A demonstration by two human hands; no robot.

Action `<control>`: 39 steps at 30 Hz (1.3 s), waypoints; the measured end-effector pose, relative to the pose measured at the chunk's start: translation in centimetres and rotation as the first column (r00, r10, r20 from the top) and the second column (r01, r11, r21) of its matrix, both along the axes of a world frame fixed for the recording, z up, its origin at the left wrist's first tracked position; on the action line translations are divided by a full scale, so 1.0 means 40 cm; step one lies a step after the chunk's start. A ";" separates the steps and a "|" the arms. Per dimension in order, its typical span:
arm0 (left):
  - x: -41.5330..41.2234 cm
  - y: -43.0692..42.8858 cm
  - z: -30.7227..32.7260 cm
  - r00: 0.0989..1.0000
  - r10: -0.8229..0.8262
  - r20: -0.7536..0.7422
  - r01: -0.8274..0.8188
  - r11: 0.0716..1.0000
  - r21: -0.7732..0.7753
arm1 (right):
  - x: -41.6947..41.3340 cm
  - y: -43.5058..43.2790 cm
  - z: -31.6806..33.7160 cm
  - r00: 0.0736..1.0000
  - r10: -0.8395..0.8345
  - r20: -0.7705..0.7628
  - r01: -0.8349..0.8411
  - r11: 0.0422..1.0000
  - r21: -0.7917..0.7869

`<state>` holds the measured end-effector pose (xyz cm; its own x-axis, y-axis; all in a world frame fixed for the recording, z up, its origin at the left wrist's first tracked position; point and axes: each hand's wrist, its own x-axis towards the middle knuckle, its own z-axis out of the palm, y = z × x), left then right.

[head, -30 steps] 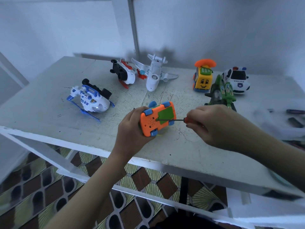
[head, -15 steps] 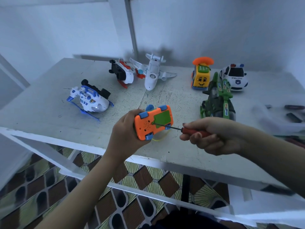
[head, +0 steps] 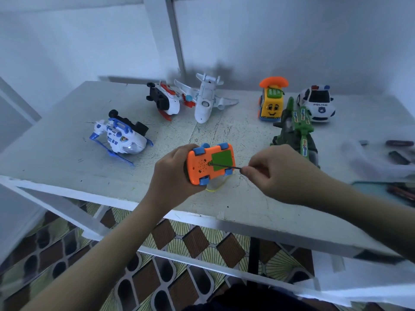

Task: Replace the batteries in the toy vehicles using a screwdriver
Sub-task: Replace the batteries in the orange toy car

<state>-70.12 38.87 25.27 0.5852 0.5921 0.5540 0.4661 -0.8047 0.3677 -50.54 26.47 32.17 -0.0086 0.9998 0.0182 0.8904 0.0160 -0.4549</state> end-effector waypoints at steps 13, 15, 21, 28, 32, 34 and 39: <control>0.014 -0.018 0.018 0.998 -0.008 -0.058 0.012 0.997 0.073 | 0.054 0.014 0.021 0.996 0.022 -0.089 -0.027 0.998 -0.058; 0.013 -0.019 0.017 0.998 0.001 -0.056 0.003 0.998 0.068 | 0.045 0.010 0.015 0.926 -0.119 -0.357 -0.009 0.941 -0.337; 0.005 -0.028 0.008 1.000 -0.001 -0.024 0.002 1.000 0.013 | 0.028 0.006 -0.002 0.441 -0.603 -0.665 -0.141 0.685 -0.715; -0.002 -0.020 0.000 1.000 -0.005 -0.005 0.005 1.000 0.003 | 0.031 0.008 -0.001 0.344 -0.624 -0.701 -0.178 0.690 -0.702; 0.000 -0.018 0.003 1.000 -0.014 -0.006 0.014 1.000 0.015 | 0.025 0.008 0.009 0.659 -0.424 -0.621 -0.031 0.810 -0.586; 0.001 -0.017 0.003 1.000 -0.016 -0.010 0.016 1.000 0.021 | 0.020 0.008 0.017 0.738 -0.377 -0.559 0.030 0.846 -0.532; 0.012 -0.025 0.009 0.999 -0.054 -0.007 0.054 0.995 0.084 | 0.016 0.015 0.040 0.697 -0.468 -0.544 0.052 0.789 -0.612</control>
